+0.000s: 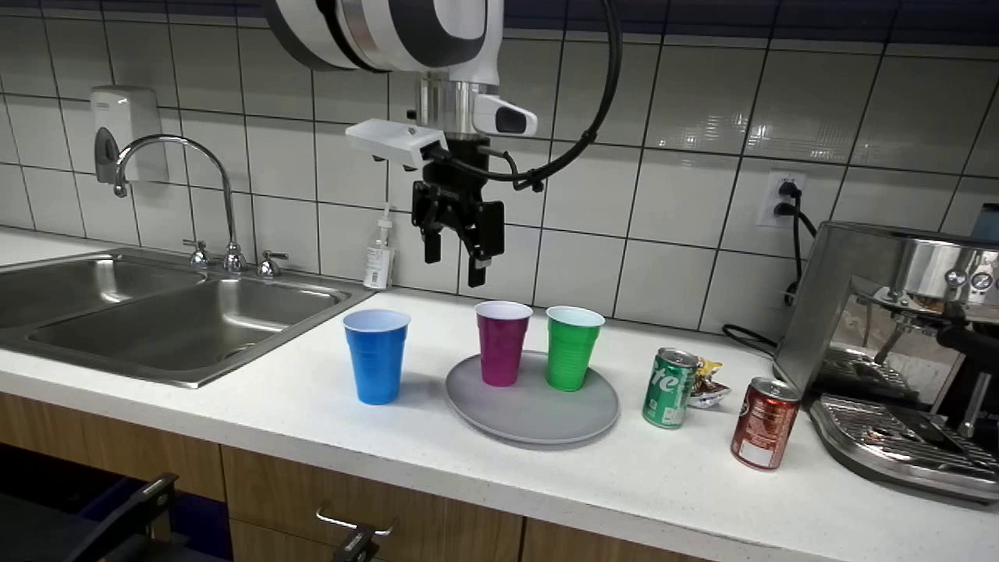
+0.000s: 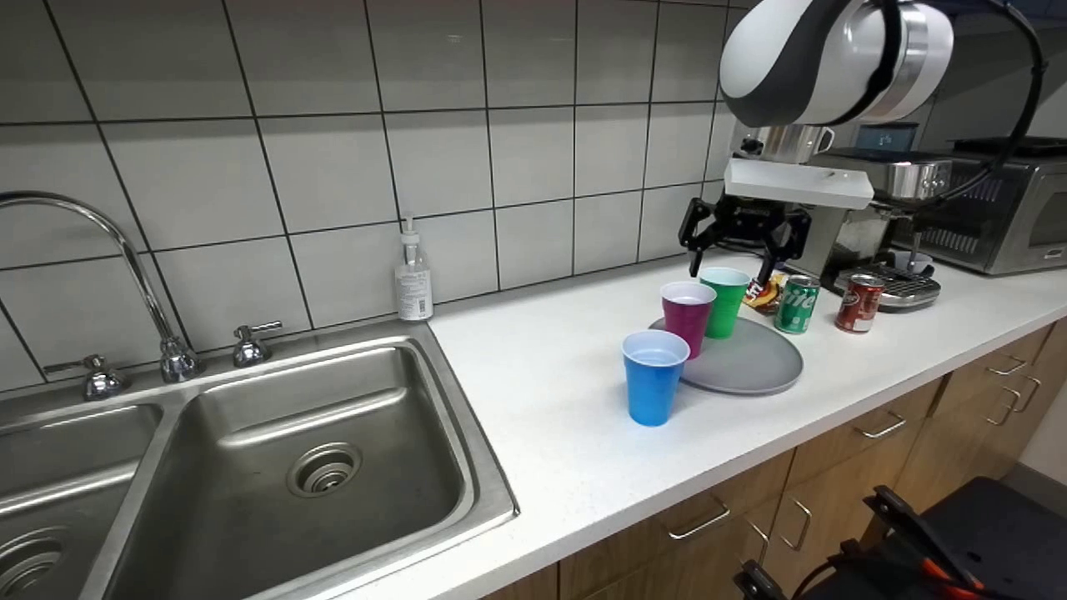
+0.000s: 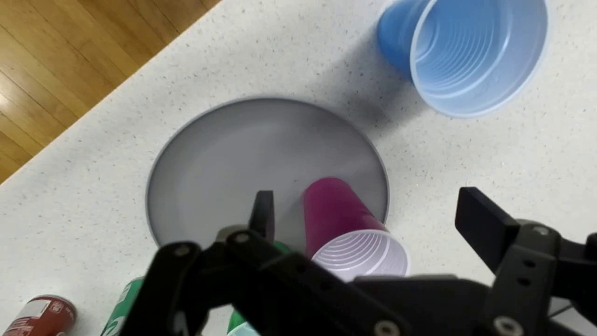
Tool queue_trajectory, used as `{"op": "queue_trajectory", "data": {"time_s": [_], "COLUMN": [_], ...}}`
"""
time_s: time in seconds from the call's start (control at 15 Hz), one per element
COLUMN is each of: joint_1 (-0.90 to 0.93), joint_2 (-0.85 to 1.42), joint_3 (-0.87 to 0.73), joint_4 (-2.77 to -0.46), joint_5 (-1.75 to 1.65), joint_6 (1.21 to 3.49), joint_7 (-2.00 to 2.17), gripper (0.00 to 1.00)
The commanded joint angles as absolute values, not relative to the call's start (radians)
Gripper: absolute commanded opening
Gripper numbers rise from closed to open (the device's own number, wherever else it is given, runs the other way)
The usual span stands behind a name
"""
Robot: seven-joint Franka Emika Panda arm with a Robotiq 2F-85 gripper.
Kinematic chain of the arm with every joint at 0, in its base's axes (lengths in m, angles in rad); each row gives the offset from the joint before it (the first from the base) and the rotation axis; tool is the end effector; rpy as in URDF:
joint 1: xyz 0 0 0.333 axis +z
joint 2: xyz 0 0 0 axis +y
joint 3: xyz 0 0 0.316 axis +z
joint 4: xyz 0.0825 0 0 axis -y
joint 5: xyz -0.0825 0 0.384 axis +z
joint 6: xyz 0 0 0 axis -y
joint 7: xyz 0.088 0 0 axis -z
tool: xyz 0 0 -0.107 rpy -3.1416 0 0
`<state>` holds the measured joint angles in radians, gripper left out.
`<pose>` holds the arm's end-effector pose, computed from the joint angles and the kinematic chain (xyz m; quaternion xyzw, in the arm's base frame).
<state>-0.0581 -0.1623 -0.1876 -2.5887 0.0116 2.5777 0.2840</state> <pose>0.4344 -0.1079 0.3286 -0.9611 0.2654 -0.0737 0.0200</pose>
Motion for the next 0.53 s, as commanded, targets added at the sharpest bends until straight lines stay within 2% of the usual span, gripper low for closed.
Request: {"op": "queue_trajectory", "data": {"time_s": [0.0, 0.2, 0.47], "joint_1": [-0.084, -0.081, -0.085], "joint_2": [-0.256, -0.266, -0.224], "joint_3": [-0.143, -0.116, -0.115], "joint_4": [-2.644, -2.645, -2.629], "joint_5": [0.013, 0.004, 0.023], "joint_6": [2.500, 2.450, 2.491], "joint_7": [0.227, 0.235, 0.244], "gripper": [1.00, 1.00, 1.00]}}
